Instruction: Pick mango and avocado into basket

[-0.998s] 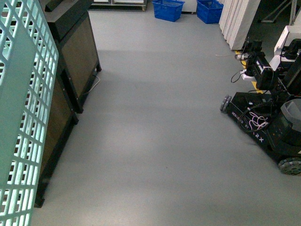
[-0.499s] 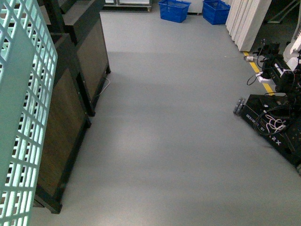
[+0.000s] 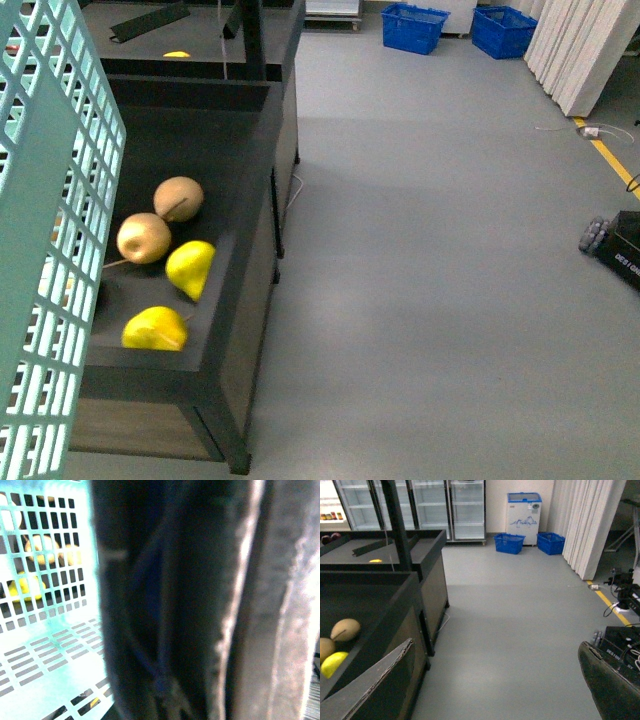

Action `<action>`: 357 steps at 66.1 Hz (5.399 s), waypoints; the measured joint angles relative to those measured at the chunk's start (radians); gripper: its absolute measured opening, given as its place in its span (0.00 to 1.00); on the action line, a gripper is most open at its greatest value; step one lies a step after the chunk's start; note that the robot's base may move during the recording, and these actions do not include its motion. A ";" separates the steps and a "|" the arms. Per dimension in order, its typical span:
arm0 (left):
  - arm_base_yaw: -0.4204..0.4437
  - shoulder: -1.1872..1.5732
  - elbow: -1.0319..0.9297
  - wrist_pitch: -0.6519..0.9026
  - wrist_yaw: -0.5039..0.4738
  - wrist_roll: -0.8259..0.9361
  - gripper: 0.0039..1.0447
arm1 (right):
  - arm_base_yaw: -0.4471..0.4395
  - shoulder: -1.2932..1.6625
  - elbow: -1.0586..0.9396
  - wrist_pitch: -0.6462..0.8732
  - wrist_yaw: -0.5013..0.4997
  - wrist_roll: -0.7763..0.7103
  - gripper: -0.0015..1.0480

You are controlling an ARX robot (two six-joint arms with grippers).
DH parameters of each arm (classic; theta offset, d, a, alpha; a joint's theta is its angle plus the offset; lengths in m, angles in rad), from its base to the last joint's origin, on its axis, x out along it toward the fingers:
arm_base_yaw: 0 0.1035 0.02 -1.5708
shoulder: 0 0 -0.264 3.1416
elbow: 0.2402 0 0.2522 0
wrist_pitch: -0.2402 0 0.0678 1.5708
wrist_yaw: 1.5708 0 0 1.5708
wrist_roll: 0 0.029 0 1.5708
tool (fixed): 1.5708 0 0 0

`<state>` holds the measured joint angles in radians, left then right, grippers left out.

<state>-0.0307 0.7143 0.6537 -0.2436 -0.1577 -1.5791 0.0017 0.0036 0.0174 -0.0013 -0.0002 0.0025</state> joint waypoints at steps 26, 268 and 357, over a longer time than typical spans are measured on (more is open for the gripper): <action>0.000 0.000 0.000 0.000 0.000 0.000 0.12 | 0.000 0.000 0.000 0.000 0.001 0.000 0.92; -0.624 0.861 0.622 -0.077 0.154 0.482 0.12 | -0.002 0.000 -0.001 0.000 0.000 0.000 0.92; -0.621 0.861 0.623 -0.077 0.139 0.484 0.12 | -0.421 1.894 0.626 0.354 -0.238 -0.500 0.92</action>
<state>-0.6518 1.5749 1.2766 -0.3206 -0.0189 -1.0954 -0.4191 1.8976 0.6430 0.3531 -0.2382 -0.4976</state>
